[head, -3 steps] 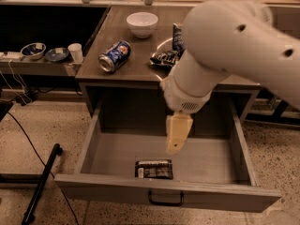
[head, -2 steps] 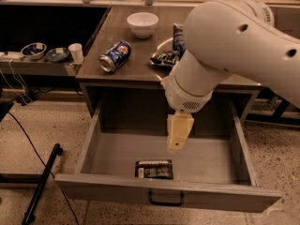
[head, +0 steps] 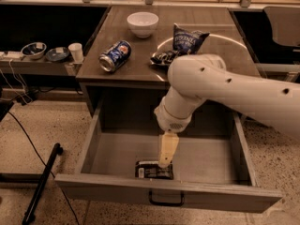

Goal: Pick rxbar chocolate from top drawer and place on counter

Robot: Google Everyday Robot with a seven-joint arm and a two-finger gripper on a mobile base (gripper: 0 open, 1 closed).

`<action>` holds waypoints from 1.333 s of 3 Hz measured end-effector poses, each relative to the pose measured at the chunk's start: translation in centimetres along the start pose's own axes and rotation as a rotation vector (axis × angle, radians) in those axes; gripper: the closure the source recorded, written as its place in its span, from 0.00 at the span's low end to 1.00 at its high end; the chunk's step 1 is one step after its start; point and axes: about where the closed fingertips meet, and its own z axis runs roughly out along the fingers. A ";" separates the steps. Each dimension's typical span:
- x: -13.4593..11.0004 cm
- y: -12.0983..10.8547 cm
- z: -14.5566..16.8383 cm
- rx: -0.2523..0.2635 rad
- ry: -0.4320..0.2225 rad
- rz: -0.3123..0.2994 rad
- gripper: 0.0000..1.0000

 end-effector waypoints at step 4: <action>1.9 1.6 8.8 0.009 -0.067 -0.057 0.00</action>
Offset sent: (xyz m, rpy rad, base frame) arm -0.0160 -0.0005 -0.0844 0.1543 -0.1431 0.1194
